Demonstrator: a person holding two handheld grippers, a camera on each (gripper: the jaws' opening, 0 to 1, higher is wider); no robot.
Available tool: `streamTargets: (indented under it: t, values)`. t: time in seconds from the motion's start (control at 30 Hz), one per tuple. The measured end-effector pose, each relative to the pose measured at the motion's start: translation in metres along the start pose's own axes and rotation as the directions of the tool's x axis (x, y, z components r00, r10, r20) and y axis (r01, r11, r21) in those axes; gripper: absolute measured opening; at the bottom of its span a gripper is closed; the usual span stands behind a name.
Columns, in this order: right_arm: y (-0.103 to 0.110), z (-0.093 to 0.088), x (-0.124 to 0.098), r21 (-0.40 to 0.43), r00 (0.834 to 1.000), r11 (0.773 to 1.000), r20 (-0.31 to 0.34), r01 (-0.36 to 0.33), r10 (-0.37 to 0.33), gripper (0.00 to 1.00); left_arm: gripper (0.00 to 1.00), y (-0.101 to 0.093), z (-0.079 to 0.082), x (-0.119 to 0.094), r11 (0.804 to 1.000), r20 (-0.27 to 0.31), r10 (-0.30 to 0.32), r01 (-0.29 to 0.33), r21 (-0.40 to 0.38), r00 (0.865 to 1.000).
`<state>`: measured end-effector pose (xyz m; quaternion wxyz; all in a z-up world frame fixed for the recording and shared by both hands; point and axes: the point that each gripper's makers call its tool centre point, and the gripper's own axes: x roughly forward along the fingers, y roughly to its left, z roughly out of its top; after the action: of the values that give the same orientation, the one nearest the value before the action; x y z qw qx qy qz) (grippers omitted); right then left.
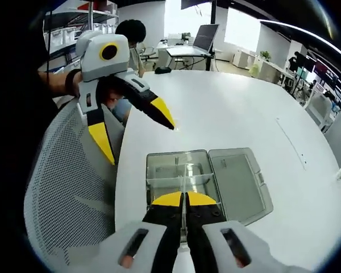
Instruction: Insert the divider into the dual guide fixture by aligning both edges with the guide slots and pushing it downward to the bottom, including one-sided entry, uneven engagement, binding, and posture correction.
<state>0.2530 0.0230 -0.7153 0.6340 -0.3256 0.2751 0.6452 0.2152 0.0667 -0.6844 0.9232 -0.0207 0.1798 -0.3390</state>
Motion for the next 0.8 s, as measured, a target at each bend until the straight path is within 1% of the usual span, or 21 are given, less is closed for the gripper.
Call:
streamTargets:
  t: [0.1, 0.17, 0.23, 0.27, 0.33, 0.4, 0.43, 0.53, 0.7, 0.8]
  values:
    - [0.000, -0.002, 0.003, -0.004, 1.000, 1.000, -0.005, -0.005, 0.005, 0.00, 0.53, 0.000, -0.001, -0.002, 1.000, 0.003, 0.003, -0.003, -0.001, 1.000]
    - [0.001, -0.005, 0.005, 0.003, 1.000, 1.000, -0.015, -0.014, 0.014, 0.00, 0.53, 0.000, -0.002, -0.003, 1.000, -0.001, 0.006, -0.006, -0.003, 1.000]
    - [0.001, -0.009, 0.006, -0.009, 0.999, 1.000, -0.033, -0.010, 0.010, 0.00, 0.52, 0.001, -0.002, -0.004, 1.000, -0.002, 0.014, -0.014, -0.006, 1.000]
    - [0.001, -0.009, 0.007, 0.003, 1.000, 1.000, -0.022, -0.018, 0.018, 0.00, 0.52, 0.002, -0.002, -0.005, 1.000, 0.001, 0.018, -0.018, -0.012, 1.000]
    - [-0.001, -0.011, 0.007, -0.001, 1.000, 1.000, -0.024, -0.013, 0.013, 0.00, 0.52, 0.003, -0.002, -0.006, 1.000, 0.007, 0.020, -0.019, -0.018, 1.000]
    - [0.001, -0.012, 0.008, -0.003, 0.999, 1.000, -0.030, -0.026, 0.026, 0.00, 0.52, 0.003, -0.002, -0.006, 1.000, 0.005, 0.023, -0.023, -0.017, 1.000]
    - [0.001, -0.011, 0.008, -0.007, 0.999, 1.000, -0.023, -0.026, 0.026, 0.00, 0.52, 0.003, -0.003, -0.006, 1.000, 0.003, 0.023, -0.023, -0.017, 1.000]
    - [0.000, -0.011, 0.008, -0.023, 0.999, 0.999, -0.020, -0.037, 0.036, 0.00, 0.52, 0.003, -0.003, -0.007, 1.000, 0.001, 0.024, -0.024, -0.018, 1.000]
    - [0.003, -0.010, 0.007, -0.101, 0.998, 0.993, -0.027, -0.061, 0.059, 0.00, 0.52, 0.003, -0.003, -0.007, 1.000, -0.001, 0.024, -0.024, -0.019, 1.000]
    - [0.003, -0.010, 0.008, -0.115, 0.997, 0.991, -0.032, -0.068, 0.065, 0.00, 0.52, 0.004, -0.004, -0.007, 0.999, -0.005, 0.026, -0.026, -0.019, 1.000]
